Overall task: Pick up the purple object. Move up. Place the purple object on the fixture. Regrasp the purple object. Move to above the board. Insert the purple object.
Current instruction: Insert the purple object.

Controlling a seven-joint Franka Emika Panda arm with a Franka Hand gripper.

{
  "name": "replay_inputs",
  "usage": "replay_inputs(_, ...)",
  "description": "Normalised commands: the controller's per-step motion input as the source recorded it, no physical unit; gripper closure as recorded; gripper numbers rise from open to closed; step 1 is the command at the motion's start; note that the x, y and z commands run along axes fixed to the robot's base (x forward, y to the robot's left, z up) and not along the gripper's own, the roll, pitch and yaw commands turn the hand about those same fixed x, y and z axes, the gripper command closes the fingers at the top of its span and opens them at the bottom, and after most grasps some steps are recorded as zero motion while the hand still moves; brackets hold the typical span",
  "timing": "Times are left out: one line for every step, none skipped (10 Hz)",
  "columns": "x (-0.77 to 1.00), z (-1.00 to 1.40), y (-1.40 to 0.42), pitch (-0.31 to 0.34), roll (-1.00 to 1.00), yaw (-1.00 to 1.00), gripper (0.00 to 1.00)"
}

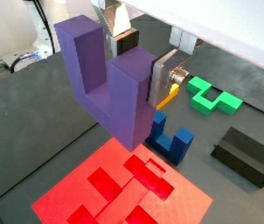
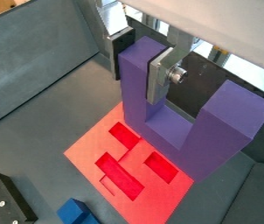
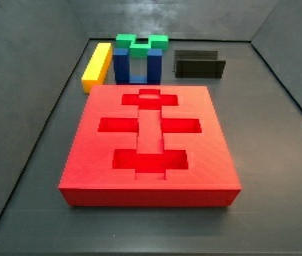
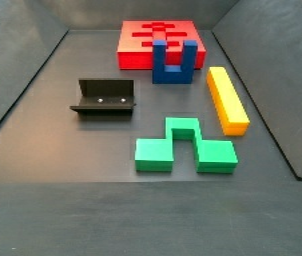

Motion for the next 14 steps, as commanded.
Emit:
replay_inputs(0.00,-0.06,0.00,-0.001,0.00,0.00,1.00)
replay_inputs(0.01,-0.12,-0.01,-0.041,0.00,0.01,1.00)
replay_inputs(0.47,-0.23,-0.17,-0.149,0.00,0.19,1.00)
replay_inputs(0.59,-0.39,-0.44,-0.079,0.12,0.21,1.00)
replay_inputs(0.39,-0.53,-0.43,-0.114,0.08,0.16,1.00)
replay_inputs(0.29,-0.61,-0.55,-0.163,0.12,0.10,1.00)
replay_inputs(0.30,-0.57,-0.65,-0.109,0.30,0.09,1.00)
replay_inputs(0.29,-0.57,-0.65,-0.100,0.30,0.07,1.00)
replay_inputs(0.21,-0.73,-0.53,-0.154,0.19,0.05,1.00)
replay_inputs(0.12,-0.70,-0.47,-0.197,0.11,0.05,1.00)
replay_inputs(0.12,-0.64,-0.39,-0.213,0.05,0.06,1.00)
replay_inputs(0.16,-0.55,-0.39,-0.189,0.07,0.07,1.00)
replay_inputs(0.13,-0.52,-0.34,-0.181,0.09,0.03,1.00)
replay_inputs(0.07,-0.52,-0.29,-0.199,0.07,0.01,1.00)
